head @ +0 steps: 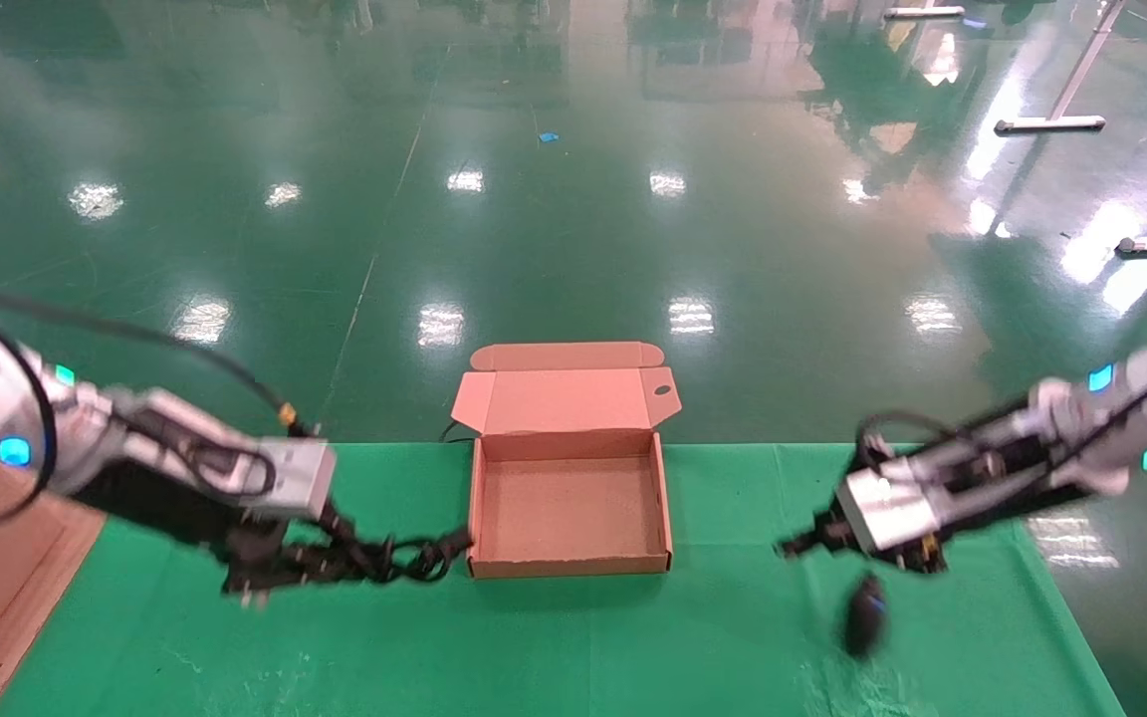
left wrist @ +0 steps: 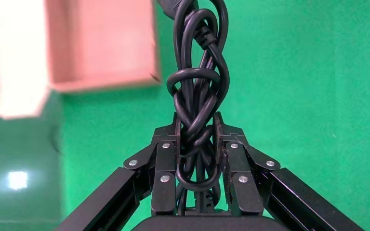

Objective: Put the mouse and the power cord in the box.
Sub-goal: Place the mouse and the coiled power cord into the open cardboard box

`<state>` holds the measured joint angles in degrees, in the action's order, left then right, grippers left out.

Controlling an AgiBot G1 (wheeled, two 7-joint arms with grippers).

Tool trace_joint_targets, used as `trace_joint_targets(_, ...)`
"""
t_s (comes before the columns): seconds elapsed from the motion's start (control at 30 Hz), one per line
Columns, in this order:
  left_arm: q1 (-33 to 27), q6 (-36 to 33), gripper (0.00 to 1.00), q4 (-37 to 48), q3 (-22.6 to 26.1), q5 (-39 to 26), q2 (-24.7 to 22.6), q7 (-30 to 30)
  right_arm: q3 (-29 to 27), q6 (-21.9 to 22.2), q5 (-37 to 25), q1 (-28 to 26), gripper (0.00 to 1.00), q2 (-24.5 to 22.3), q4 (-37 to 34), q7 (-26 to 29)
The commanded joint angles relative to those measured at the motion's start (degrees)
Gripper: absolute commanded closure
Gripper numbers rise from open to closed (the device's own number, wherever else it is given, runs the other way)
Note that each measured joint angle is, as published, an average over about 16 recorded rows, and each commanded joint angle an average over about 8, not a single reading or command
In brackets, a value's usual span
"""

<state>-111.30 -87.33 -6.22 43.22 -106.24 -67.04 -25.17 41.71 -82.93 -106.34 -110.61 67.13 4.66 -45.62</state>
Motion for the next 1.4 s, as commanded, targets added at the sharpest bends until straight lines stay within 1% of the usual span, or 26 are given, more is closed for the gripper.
trace_joint_targets(0.03,-2.2,-1.5,1.0,-0.9,0.0,0.0,-0.6,0.0,-0.1,-1.8,0.2,-2.2,1.0,0.2,0.7,0.6)
trace_joint_targets(0.17,-5.6,-2.0,1.0,-3.2,0.4,-0.4,-2.8,-0.3,-0.5,-2.7,0.7,-5.6,1.0,2.5,2.8,3.6)
trace_joint_targets(0.4,-9.6,-1.0,1.0,-5.2,0.4,-0.2,-6.0,-1.4,-0.7,-1.6,0.9,-8.9,1.0,7.8,5.7,9.3)
trace_joint_targets(0.6,-10.2,-1.2,1.0,-4.2,0.0,0.6,-6.7,-2.7,-0.5,-1.7,1.1,-9.3,1.0,9.4,7.8,11.8)
trace_joint_targets(0.77,-8.3,0.0,1.0,-3.2,-1.0,2.4,-6.7,-6.0,-0.6,-2.4,1.8,-8.7,1.0,9.2,9.4,13.0)
trace_joint_targets(0.9,-4.5,6.0,1.0,-2.7,-2.1,3.9,-7.5,-10.4,-0.8,-2.9,2.5,-8.4,1.0,8.7,10.3,13.7)
trace_joint_targets(1.1,3.9,22.5,1.0,-3.4,-4.2,6.8,-10.1,-15.5,-1.2,-3.7,3.3,-7.8,1.0,6.4,11.2,13.6)
trace_joint_targets(1.23,10.7,32.1,1.0,-7.0,-5.1,9.7,-11.2,-19.4,-1.6,-4.1,3.9,-7.0,1.0,4.3,11.5,12.9)
trace_joint_targets(1.4,17.7,39.5,1.0,-12.5,-3.2,12.7,-11.6,-23.2,-1.9,-4.2,4.2,-5.6,1.0,2.0,11.6,11.7)
